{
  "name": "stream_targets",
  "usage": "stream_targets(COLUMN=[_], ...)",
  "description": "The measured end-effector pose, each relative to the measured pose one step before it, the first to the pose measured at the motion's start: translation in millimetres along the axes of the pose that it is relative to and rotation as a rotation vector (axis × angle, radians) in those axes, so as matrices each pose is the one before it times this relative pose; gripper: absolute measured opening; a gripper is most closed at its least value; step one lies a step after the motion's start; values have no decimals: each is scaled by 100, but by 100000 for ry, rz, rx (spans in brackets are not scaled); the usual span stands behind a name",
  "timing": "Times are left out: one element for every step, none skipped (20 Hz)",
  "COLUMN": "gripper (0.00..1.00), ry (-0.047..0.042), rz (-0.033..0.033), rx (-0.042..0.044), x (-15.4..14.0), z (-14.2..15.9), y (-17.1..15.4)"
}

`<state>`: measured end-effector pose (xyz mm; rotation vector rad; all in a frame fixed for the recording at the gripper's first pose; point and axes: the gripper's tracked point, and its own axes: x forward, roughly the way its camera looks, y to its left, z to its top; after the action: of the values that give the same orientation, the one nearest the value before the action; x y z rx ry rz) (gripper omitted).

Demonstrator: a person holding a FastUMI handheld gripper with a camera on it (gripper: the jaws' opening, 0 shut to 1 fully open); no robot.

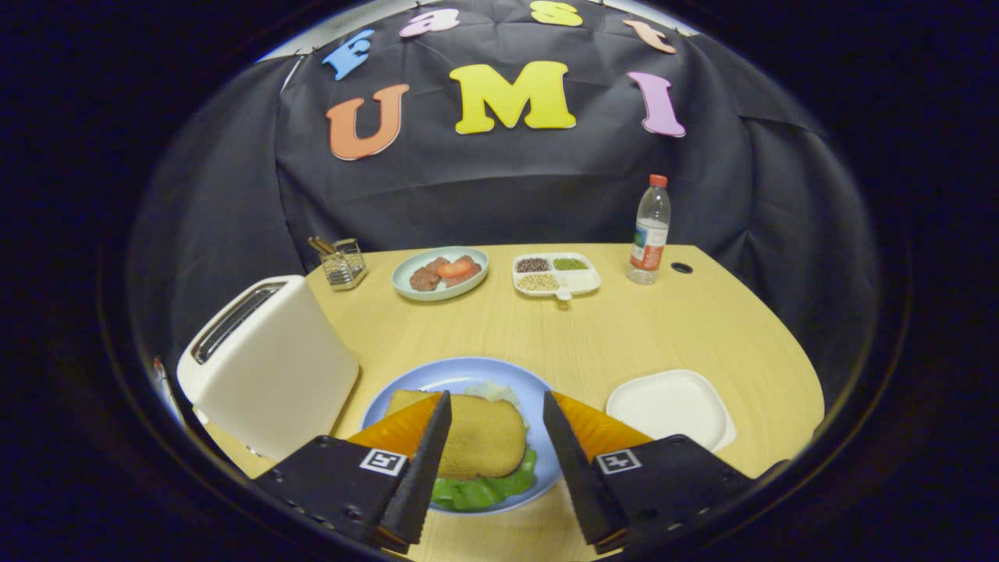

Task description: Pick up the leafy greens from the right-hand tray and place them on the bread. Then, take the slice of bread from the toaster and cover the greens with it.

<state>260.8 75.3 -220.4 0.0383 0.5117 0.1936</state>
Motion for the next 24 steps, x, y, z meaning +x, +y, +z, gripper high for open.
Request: stream_targets(gripper=[82,85,91,93,93,94,94,94,94,94,94,94,94,94,94,94,94,94,95,95,96,96,96,96], ry=[-3439,-3942,-5016,-5014,-4716,-4575,-3834,-2903,-2130,-2404,-3594,-3070,-3509,-3712,-3366,-2649,-1758,-792,-146,-144,-1022,-462,-338,-1026], rz=[-712,-2325,-2638,-2225,-1053,-1145,-608,230,-269,-758,-1238,-968,-237,-670,-1305,-219,37,-382,440,-1335,-1482,-315,-719,-611], rx=[-1257,-1624,-1112,-1533,-1340,-678,109,971,1083,1721,2294,942,-17,-896,-1469,-2320,-1843,-212,1261,2393,4027,3917,2758,128], x=[-976,-1040,-1147,-1236,-1403,-1411,-1535,-1453,-1454,-1696,-1748,-1863,-1923,-1737,-1797,-1681,-1527,-1440,-1477,-1220,-868,-723,-506,-165], z=[930,970,1276,1220,1129,1182,1123,981,861,1019,1451,1296,1530,1412,1350,1016,764,408,138,-41,202,192,118,359], y=[70,-112,-254,-29,157,200,232,407,348,146,196,295,274,210,-74,-2,178,-132,-34,-560,-923,-398,-631,-594])
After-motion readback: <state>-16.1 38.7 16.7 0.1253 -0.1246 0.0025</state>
